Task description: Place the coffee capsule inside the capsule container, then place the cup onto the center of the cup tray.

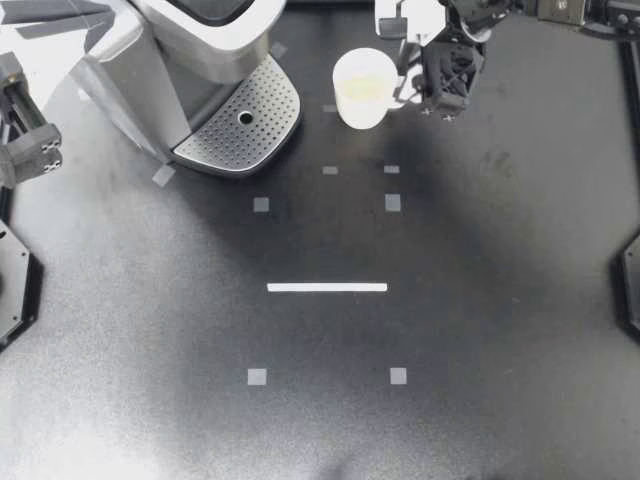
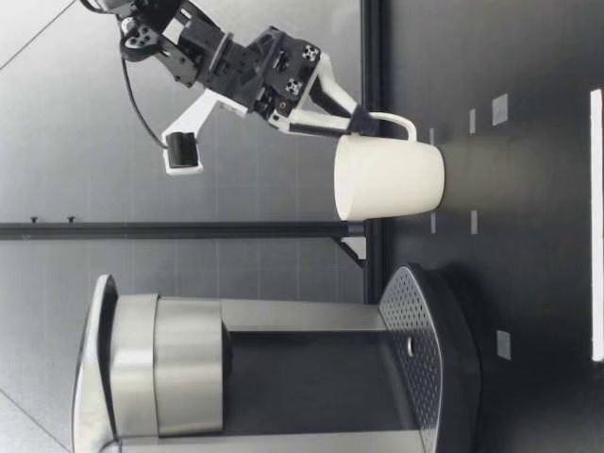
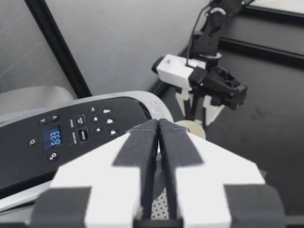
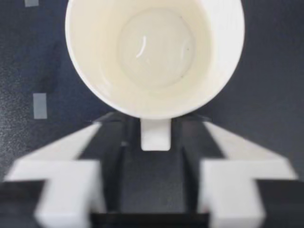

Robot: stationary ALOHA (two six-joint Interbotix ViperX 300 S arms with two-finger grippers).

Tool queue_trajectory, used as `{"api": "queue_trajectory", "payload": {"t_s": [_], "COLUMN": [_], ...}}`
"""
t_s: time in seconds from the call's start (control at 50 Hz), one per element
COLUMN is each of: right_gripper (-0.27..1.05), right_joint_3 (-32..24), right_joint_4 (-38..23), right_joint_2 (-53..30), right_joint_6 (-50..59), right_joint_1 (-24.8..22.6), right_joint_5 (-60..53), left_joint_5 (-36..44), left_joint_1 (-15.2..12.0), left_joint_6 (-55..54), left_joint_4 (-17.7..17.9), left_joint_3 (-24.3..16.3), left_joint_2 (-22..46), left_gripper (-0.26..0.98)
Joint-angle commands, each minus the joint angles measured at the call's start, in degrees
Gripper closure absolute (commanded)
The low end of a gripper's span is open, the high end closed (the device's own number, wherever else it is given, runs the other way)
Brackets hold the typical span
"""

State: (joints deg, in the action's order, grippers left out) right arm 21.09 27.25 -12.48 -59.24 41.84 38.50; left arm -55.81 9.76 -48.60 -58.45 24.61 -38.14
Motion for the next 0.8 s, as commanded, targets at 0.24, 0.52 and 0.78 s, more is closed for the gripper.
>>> {"api": "queue_trajectory", "payload": {"t_s": [0.24,0.52,0.78], "right_gripper": [0.61,0.61,0.61], "right_joint_3": [-0.88,0.62,0.44], "right_joint_4": [0.44,4.04,7.82], "right_joint_2": [2.29,5.36,7.56], "right_joint_6": [0.26,0.0,0.09], "right_joint_1": [-0.26,-0.35,-4.48], "right_joint_5": [-0.35,-0.35,-1.32], "left_joint_5": [0.35,0.44,0.62], "left_joint_1": [0.09,0.09,0.09], "left_joint_6": [-0.09,-0.09,-0.09], "left_joint_4": [-0.53,-0.53,-0.62], "left_joint_3": [-0.7,-0.7,-0.7], "left_joint_2": [-0.26,-0.26,-0.26], "left_gripper": [0.59,0.59,0.59]}}
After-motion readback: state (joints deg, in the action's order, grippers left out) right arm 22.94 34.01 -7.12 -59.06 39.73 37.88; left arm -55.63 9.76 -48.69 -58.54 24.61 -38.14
